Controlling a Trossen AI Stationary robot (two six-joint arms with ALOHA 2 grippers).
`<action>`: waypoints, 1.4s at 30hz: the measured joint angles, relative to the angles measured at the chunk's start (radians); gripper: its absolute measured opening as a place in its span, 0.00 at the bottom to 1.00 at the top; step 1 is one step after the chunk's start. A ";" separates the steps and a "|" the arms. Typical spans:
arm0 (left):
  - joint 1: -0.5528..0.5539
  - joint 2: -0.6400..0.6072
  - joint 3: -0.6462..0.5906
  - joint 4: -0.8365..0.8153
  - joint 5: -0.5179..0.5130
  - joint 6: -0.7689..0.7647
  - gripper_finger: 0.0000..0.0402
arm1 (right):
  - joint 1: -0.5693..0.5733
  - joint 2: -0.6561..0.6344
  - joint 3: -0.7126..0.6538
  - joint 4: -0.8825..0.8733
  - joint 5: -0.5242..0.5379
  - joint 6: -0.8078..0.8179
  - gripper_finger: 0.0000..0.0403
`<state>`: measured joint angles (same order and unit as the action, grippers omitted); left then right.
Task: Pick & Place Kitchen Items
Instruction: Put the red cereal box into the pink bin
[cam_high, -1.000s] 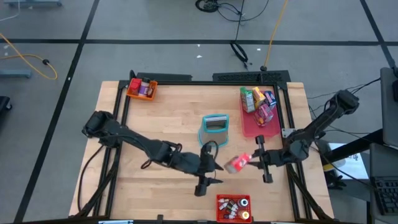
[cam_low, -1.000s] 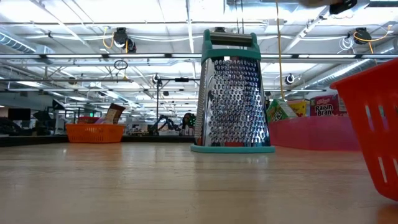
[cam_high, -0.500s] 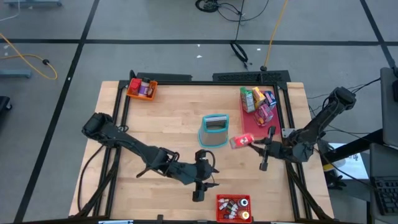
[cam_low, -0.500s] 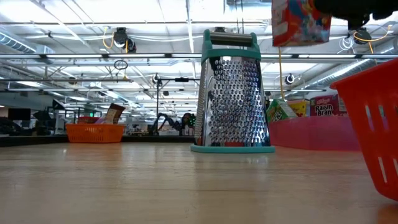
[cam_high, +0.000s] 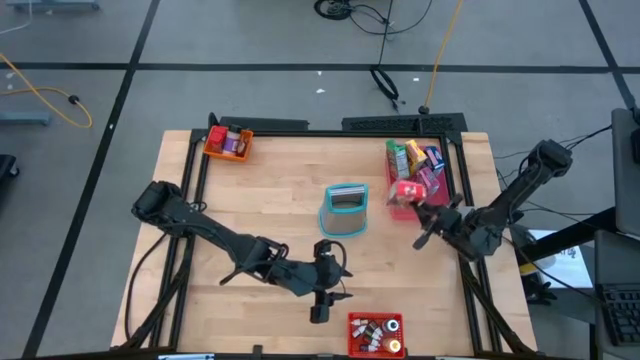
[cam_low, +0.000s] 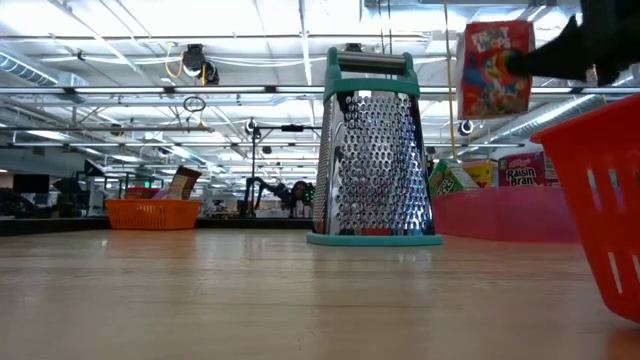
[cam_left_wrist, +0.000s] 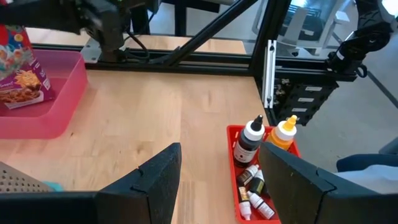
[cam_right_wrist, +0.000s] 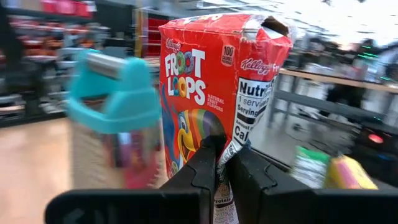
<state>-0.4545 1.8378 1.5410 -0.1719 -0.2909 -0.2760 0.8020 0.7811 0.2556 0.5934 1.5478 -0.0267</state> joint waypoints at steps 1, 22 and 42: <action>0.000 0.000 0.000 0.000 0.000 0.000 0.54 | -0.007 -0.001 -0.017 0.021 0.019 0.003 0.05; 0.000 0.000 0.001 0.003 -0.001 0.005 0.54 | -0.180 0.002 -0.216 0.094 0.023 0.198 0.05; 0.017 0.000 0.001 0.005 -0.001 0.014 0.54 | -0.307 0.076 -0.218 0.005 0.023 0.394 0.05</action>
<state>-0.4380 1.8378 1.5417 -0.1670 -0.2916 -0.2620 0.4948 0.8567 0.0372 0.5980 1.5709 0.3677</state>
